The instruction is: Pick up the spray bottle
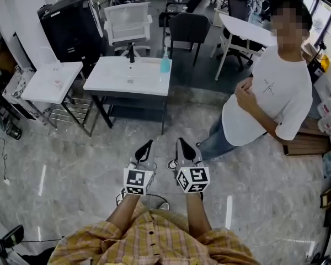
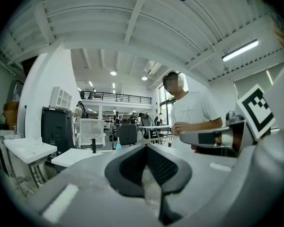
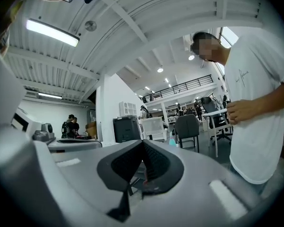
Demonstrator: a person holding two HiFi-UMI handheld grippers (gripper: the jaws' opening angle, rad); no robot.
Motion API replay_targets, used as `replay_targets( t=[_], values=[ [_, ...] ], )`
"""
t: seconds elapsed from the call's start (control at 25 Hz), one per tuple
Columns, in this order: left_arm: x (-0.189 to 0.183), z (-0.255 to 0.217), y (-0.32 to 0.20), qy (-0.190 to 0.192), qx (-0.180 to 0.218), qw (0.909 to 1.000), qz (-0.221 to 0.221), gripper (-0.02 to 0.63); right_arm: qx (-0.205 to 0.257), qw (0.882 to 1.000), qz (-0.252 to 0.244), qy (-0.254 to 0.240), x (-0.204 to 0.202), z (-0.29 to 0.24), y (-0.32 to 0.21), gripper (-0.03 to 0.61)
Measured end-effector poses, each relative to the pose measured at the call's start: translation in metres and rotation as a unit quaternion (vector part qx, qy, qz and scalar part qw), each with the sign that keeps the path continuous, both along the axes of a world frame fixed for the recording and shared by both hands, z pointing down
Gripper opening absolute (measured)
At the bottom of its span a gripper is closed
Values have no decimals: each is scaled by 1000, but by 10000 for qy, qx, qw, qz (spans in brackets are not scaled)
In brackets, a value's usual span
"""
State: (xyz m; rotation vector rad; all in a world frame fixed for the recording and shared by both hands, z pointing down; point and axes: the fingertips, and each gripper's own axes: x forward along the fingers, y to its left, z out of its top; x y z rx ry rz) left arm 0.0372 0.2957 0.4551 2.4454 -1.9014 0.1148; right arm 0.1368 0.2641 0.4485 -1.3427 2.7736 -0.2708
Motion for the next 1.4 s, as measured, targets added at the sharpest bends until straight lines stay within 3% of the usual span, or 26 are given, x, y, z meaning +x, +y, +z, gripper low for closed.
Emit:
replay_targets(
  t=[0.24, 0.6, 0.92, 1.4],
  values=[
    [19, 13, 5, -187, -110, 9997, -81, -2, -87, 9996, -209, -141, 11, 5, -4, 2],
    [16, 26, -33, -42, -174, 9998, -91, -2, -270, 9990, -344, -125, 2, 24, -36, 2],
    [-5, 38, -122, 28, -155, 9999, -14, -2, -261, 9993, -265, -62, -19, 32, -123, 2],
    [-82, 24, -291, 9, -210, 9995, 241, -2, -309, 9995, 48, -34, -91, 20, -281, 2]
  ],
)
